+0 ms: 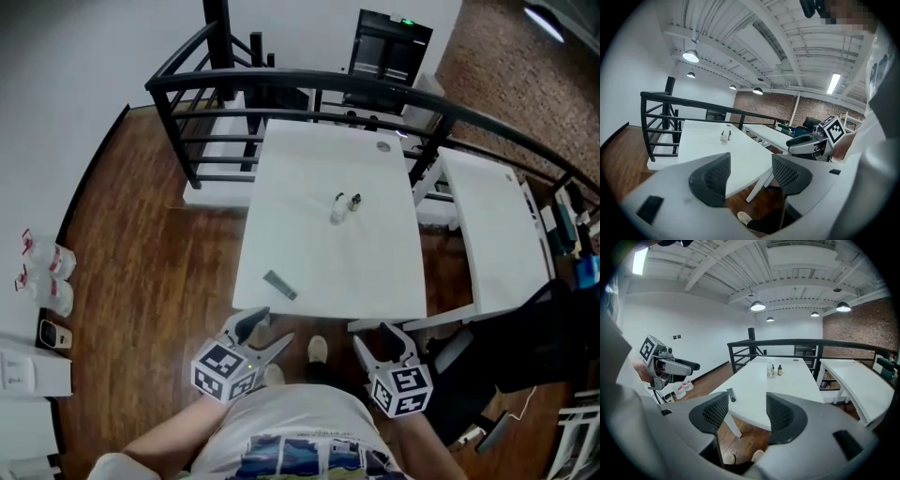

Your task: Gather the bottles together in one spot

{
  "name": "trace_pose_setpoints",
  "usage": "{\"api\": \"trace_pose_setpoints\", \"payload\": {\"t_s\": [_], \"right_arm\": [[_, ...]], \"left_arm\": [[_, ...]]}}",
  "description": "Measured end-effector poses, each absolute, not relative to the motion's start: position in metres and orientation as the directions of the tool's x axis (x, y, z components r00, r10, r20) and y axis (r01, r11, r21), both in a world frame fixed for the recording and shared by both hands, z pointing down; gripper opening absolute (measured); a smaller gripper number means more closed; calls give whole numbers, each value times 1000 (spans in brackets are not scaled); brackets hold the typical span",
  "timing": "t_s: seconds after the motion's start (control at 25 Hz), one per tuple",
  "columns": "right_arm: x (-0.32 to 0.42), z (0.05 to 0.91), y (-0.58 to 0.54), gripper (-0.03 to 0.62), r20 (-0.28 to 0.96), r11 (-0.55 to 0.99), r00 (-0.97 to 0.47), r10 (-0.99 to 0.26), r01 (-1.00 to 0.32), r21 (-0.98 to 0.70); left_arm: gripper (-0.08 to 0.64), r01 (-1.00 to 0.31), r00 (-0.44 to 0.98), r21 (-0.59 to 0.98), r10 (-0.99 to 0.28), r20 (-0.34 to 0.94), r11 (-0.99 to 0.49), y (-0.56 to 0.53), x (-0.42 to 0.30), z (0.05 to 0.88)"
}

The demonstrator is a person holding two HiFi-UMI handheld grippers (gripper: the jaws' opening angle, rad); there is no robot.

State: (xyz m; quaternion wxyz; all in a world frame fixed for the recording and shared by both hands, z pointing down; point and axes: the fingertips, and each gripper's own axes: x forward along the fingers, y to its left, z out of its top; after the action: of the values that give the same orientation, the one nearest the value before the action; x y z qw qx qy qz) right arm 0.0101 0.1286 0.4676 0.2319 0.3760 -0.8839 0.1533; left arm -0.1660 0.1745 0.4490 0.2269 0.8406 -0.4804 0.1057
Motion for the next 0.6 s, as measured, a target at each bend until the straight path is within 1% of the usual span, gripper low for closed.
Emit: {"api": "trace_pose_setpoints", "payload": {"t_s": [0.2,0.4,0.6], "right_arm": [[-1,467,138,276,523,680,-615,-590,-727,-89],[-5,468,137,276,519,682,-619,-589,-726,-90],[0,481,135,276,536,671,-611,-582,-733,-108]], "left_arm": [[253,-850,526,276,-752,397,-450,189,-164,450],[256,-857,505,322,-779,371,-401,182,-180,456],[256,-904,413,318,-772,482,-285,160,-207,502]]}}
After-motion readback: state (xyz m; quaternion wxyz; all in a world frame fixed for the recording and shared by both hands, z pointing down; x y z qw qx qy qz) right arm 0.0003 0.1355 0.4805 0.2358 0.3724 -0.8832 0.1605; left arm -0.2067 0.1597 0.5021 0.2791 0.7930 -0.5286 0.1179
